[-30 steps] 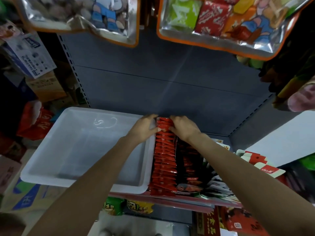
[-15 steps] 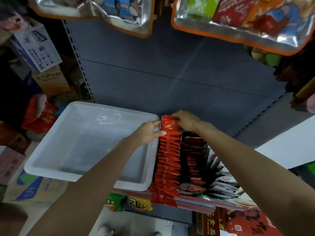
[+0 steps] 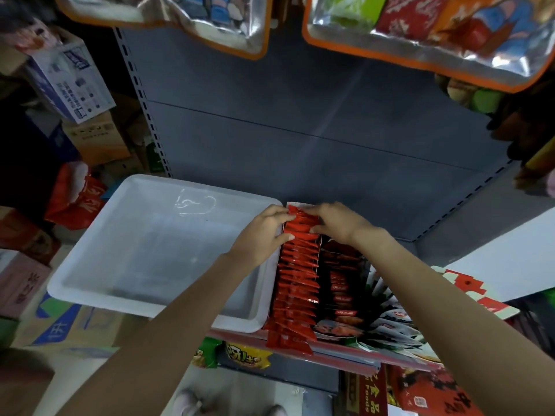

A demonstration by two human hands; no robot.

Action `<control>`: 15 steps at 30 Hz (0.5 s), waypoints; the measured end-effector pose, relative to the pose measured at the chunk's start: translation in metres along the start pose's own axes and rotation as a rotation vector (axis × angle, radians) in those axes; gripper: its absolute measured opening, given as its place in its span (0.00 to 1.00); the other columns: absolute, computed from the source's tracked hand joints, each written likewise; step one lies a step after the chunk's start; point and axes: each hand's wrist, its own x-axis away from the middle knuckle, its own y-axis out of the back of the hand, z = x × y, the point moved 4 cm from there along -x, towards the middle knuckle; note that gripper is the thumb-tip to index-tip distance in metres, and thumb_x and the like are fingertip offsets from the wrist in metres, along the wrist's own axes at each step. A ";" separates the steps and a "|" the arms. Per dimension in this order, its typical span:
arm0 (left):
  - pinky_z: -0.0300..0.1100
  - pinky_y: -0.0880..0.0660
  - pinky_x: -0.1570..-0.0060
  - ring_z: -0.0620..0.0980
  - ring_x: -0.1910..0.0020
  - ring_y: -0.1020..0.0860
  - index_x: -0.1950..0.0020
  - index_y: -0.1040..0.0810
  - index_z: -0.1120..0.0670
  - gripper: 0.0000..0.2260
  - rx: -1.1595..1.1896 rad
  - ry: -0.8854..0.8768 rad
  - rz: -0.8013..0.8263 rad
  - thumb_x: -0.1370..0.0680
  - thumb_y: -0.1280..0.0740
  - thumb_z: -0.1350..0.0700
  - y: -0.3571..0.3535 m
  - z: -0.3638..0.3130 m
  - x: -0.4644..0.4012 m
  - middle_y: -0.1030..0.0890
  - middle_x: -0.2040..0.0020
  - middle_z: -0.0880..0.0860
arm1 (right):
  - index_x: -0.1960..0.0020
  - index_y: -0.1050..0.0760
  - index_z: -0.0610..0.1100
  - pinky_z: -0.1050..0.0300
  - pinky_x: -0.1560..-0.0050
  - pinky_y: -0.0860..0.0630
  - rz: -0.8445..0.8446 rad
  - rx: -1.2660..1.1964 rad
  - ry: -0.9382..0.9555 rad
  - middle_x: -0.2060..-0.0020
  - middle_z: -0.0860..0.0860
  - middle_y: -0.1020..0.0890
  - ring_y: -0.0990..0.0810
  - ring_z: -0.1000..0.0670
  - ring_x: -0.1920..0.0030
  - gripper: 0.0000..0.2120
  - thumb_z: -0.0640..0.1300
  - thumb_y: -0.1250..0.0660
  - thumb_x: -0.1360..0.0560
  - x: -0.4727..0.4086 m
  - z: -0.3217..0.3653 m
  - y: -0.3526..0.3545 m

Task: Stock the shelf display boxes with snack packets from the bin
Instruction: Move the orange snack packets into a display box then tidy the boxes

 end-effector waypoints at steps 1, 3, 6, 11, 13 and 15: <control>0.38 0.35 0.33 0.48 0.33 0.31 0.31 0.29 0.56 0.21 -0.044 -0.008 -0.003 0.23 0.33 0.56 -0.001 0.000 -0.001 0.30 0.32 0.52 | 0.31 0.31 0.51 0.48 0.42 0.25 -0.017 0.081 -0.005 0.41 0.48 0.21 0.23 0.46 0.43 0.21 0.43 0.36 0.23 -0.003 0.000 -0.003; 0.41 0.34 0.33 0.49 0.33 0.30 0.30 0.30 0.56 0.21 -0.101 -0.018 -0.004 0.23 0.33 0.55 -0.003 -0.001 -0.003 0.31 0.31 0.52 | 0.33 0.29 0.51 0.47 0.45 0.24 -0.033 0.191 -0.001 0.42 0.46 0.21 0.22 0.44 0.44 0.19 0.42 0.37 0.23 -0.008 0.001 -0.004; 0.44 0.34 0.32 0.49 0.33 0.31 0.30 0.30 0.57 0.21 -0.125 -0.017 -0.014 0.22 0.34 0.55 -0.003 -0.003 -0.003 0.32 0.31 0.53 | 0.32 0.29 0.52 0.49 0.43 0.25 -0.024 0.113 -0.022 0.42 0.47 0.21 0.22 0.46 0.45 0.20 0.42 0.36 0.23 -0.011 0.002 0.002; 0.38 0.36 0.33 0.47 0.35 0.31 0.34 0.25 0.56 0.18 0.006 -0.075 -0.084 0.24 0.32 0.55 0.010 -0.007 0.007 0.29 0.35 0.50 | 0.30 0.33 0.47 0.51 0.37 0.29 -0.235 -0.128 0.001 0.34 0.48 0.27 0.27 0.47 0.37 0.23 0.46 0.34 0.24 0.012 0.009 0.011; 0.41 0.36 0.32 0.46 0.34 0.32 0.34 0.26 0.54 0.21 0.027 -0.082 -0.011 0.26 0.29 0.52 0.011 -0.007 0.011 0.29 0.34 0.49 | 0.28 0.36 0.49 0.50 0.36 0.30 -0.163 -0.088 0.012 0.33 0.49 0.30 0.30 0.48 0.34 0.30 0.50 0.30 0.27 0.022 0.013 0.004; 0.42 0.40 0.29 0.45 0.29 0.38 0.30 0.31 0.53 0.28 -0.001 -0.046 0.138 0.27 0.28 0.49 0.005 -0.004 0.015 0.36 0.28 0.47 | 0.25 0.42 0.49 0.51 0.34 0.32 -0.047 -0.009 -0.015 0.30 0.49 0.34 0.35 0.48 0.30 0.38 0.50 0.27 0.30 0.025 0.015 -0.004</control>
